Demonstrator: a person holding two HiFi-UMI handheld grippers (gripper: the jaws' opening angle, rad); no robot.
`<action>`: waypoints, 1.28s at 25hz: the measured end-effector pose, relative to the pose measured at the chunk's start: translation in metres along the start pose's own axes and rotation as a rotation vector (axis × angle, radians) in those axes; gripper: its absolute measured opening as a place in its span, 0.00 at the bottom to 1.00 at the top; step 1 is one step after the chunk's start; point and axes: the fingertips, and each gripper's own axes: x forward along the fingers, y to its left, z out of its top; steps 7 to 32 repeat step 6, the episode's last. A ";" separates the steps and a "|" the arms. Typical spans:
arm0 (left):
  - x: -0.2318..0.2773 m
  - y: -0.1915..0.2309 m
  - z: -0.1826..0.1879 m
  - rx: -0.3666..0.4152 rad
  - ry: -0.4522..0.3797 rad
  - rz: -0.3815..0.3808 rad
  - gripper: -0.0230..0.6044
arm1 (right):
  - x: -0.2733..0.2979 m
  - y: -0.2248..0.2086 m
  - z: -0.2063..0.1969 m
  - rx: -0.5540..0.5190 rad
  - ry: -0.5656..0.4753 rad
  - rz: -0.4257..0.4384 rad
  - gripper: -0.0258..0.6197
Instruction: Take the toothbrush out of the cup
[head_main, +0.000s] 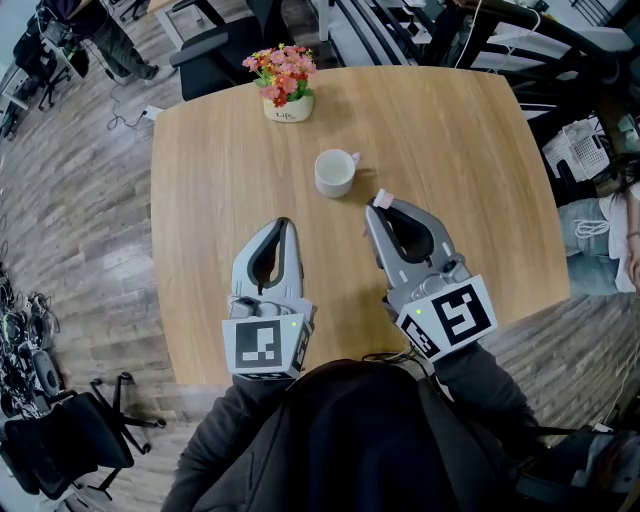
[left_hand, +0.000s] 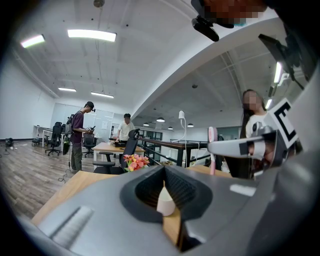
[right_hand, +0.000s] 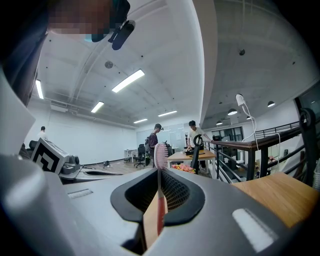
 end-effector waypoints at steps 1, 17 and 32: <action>0.000 -0.001 0.000 0.003 -0.008 -0.006 0.05 | 0.000 0.000 0.000 0.000 0.000 0.000 0.07; 0.000 -0.002 0.001 0.008 -0.010 -0.013 0.05 | -0.001 0.000 0.000 0.000 -0.003 -0.001 0.07; 0.000 -0.002 0.001 0.008 -0.010 -0.013 0.05 | -0.001 0.000 0.000 0.000 -0.003 -0.001 0.07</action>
